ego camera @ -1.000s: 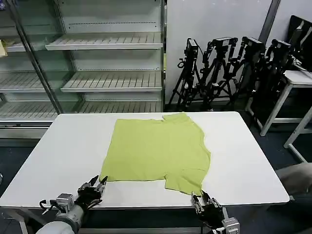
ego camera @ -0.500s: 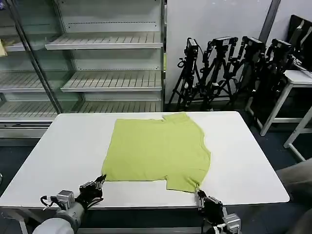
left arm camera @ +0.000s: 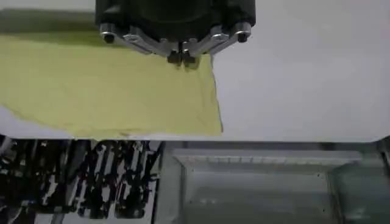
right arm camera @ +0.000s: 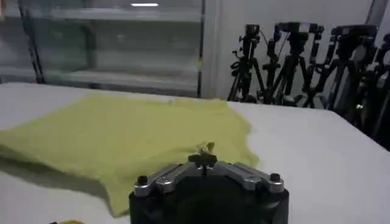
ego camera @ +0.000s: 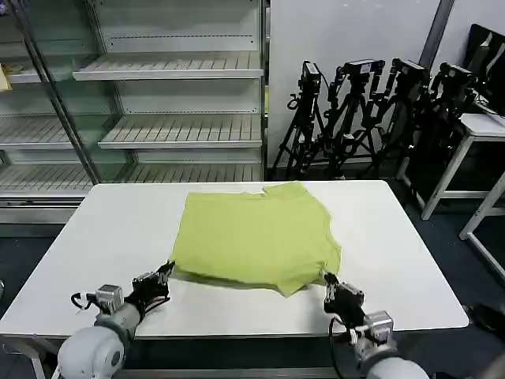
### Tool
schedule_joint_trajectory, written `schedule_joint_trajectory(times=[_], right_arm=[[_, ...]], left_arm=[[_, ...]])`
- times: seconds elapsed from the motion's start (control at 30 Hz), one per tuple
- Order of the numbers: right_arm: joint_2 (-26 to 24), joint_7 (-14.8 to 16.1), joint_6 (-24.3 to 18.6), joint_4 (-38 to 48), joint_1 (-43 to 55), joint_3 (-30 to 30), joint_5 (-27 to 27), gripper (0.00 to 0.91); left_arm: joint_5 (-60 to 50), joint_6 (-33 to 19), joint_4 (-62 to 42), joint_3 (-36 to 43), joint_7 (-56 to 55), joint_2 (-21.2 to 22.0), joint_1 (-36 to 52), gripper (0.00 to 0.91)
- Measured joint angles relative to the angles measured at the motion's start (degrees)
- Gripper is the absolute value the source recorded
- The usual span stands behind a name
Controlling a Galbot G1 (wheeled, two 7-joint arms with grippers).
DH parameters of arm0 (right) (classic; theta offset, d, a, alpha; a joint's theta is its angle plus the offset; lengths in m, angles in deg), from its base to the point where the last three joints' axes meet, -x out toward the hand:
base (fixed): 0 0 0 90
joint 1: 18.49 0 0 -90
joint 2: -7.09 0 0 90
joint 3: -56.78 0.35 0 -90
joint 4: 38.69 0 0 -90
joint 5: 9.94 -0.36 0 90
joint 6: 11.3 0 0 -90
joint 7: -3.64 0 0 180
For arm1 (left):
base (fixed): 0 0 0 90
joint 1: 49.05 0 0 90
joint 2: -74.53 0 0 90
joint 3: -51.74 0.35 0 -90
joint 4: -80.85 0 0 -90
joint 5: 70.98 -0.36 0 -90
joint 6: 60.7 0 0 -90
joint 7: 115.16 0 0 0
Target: Fold and organize the clothes.
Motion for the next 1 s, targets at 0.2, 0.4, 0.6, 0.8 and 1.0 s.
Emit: schedule_joint_trajectory(times=[0.2, 0.4, 0.6, 0.8, 1.0], right_arm=[[0.89, 1.03, -0.53, 5.12, 5.37, -0.68, 0.21, 0.0], [1.69, 2.2, -1.38, 9.24, 9.47, -1.95, 0.48, 0.0], [2.23, 3.2, -2.0, 11.92, 12.33, -2.84, 0.93, 0.0], [2.78, 3.82, -2.68, 14.68, 14.79, -3.39, 1.98, 0.0], [3.39, 4.05, -2.98, 17.22, 16.65, -3.9, 2.95, 0.514]], left_arm=[[0.49, -0.14, -4.54, 2.06, -0.45, 0.79, 5.35, 0.01], [0.69, -0.39, -8.68, 3.27, -0.64, 1.43, 9.5, 0.01], [0.68, -0.42, -12.29, 4.29, -0.6, 1.28, 12.79, 0.01], [0.18, -0.44, -15.0, 5.24, -0.1, 1.22, 14.6, 0.01], [0.06, -0.44, -16.8, 5.76, -0.06, 1.21, 16.0, 0.02]])
